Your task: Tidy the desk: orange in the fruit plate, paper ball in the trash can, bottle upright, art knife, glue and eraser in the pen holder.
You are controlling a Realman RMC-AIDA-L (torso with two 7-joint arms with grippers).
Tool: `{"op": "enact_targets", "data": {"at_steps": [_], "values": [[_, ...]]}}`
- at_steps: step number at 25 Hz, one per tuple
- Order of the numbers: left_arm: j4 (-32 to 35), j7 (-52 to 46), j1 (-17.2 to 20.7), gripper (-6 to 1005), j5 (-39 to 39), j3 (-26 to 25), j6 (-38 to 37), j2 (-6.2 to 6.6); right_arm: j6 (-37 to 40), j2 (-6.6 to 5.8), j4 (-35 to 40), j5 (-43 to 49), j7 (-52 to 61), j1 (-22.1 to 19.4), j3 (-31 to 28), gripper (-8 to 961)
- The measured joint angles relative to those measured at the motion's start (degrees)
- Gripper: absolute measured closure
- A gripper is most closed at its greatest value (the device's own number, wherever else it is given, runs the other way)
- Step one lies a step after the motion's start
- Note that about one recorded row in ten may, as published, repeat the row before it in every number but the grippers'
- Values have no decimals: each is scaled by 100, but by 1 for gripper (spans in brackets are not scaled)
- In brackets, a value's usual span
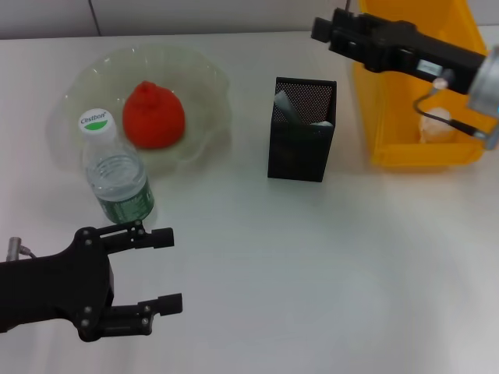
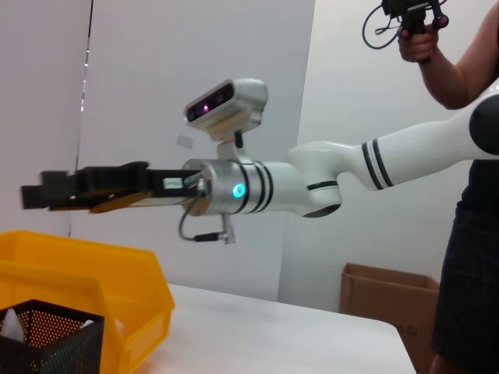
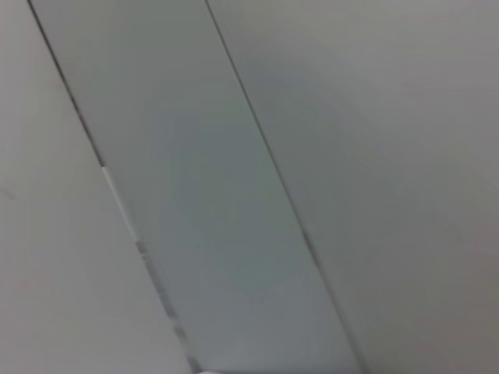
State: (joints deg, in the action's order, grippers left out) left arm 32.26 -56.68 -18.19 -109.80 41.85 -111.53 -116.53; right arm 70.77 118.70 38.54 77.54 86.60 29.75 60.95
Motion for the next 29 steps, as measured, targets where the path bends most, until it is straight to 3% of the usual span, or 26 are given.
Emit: {"op": "enact_targets", "data": {"at_steps": [1, 3, 5, 6, 7, 8, 9, 10, 11, 15, 21, 29], "values": [[13, -16, 5, 214, 1, -11, -5, 0, 420, -16, 601, 250, 252, -314, -18, 658], [13, -16, 5, 214, 1, -11, -5, 0, 665, -29, 904, 408, 381, -465, -26, 520], [32, -96, 5, 214, 5, -111, -138, 91, 1429, -74, 1582, 847, 655, -789, -89, 404], [32, -96, 5, 214, 5, -111, -138, 91, 2466, -147, 2021, 1279, 735, -1002, -299, 357], [32, -96, 5, 214, 5, -111, -138, 91, 2466, -147, 2021, 1279, 735, -1002, -299, 310], [40, -189, -9, 214, 7, -143, -213, 162, 3038, -169, 2065, 1484, 677, -1035, -458, 263], [164, -574, -47, 214, 13, -137, -289, 269, 4135, -193, 2013, 1916, 412, -1068, -805, 216], [164, -574, -47, 214, 13, -137, -289, 269, 4135, -193, 2013, 1916, 412, -1068, -805, 200], [254, -704, -49, 214, 13, -125, -309, 271, 4817, -186, 1765, 2266, 56, -1074, -967, 184], [472, -968, -61, 214, 14, -110, -333, 236, 5099, -143, 1229, 2542, -552, -1092, -1008, 120], [548, -1187, -154, 207, 13, -105, -339, 226, 4962, -152, 42, 2543, -1740, -1111, -1031, 120], [562, -1192, -159, 207, 12, -130, -339, 182, 4922, -121, -39, 2529, -1827, -1082, -1261, 120]]}}
